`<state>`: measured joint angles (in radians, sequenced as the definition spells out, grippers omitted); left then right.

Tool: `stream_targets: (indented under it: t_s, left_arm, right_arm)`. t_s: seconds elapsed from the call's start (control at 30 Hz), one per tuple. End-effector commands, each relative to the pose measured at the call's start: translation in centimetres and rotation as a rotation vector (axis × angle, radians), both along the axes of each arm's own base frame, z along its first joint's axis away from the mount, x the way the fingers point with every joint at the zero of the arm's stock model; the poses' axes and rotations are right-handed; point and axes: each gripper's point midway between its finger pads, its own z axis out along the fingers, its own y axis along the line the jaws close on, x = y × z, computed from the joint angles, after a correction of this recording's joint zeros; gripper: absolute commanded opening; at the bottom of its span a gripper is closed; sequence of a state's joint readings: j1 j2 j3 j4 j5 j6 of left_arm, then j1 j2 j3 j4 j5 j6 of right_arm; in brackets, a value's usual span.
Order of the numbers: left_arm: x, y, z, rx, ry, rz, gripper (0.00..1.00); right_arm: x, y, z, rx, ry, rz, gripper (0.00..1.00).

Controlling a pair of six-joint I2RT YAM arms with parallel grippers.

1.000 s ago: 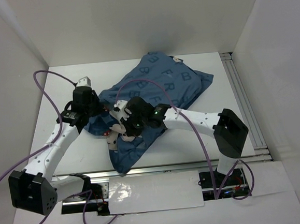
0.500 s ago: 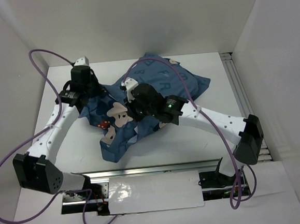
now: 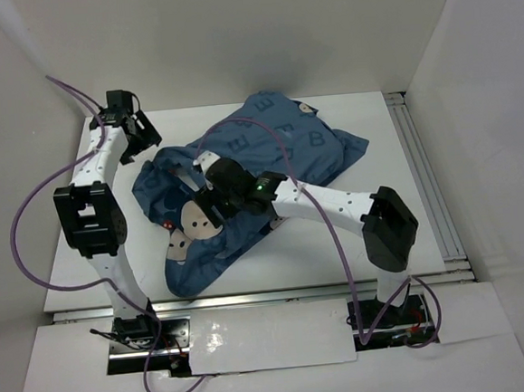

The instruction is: Put the pillow into the pillowcase

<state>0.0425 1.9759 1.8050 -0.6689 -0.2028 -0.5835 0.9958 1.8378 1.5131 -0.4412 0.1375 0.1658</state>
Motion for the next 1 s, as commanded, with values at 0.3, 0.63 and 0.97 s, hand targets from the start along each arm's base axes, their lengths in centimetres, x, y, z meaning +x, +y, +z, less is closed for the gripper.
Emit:
stream_targets:
  t_s: [0.3,0.63,0.97]
  left_arm:
    - [-5.2,2.6,5.4,-0.049,-0.042,0.09,1.0]
    - [-8.4,-1.2,7.6,-0.066,-0.16,-0.086,0.66]
    - [-14.1,-14.1,3.6,-0.305,-0.276,-0.59,0.4]
  right_arm:
    - [1.7,-0.4,11.5,0.289,-0.181,-0.032,0.77]
    - [7.2,3.2,6.7,0.188,-0.196,0.013,0.62]
    - [7.7,3.5,1.7,0.148,-0.06,0.071,0.12]
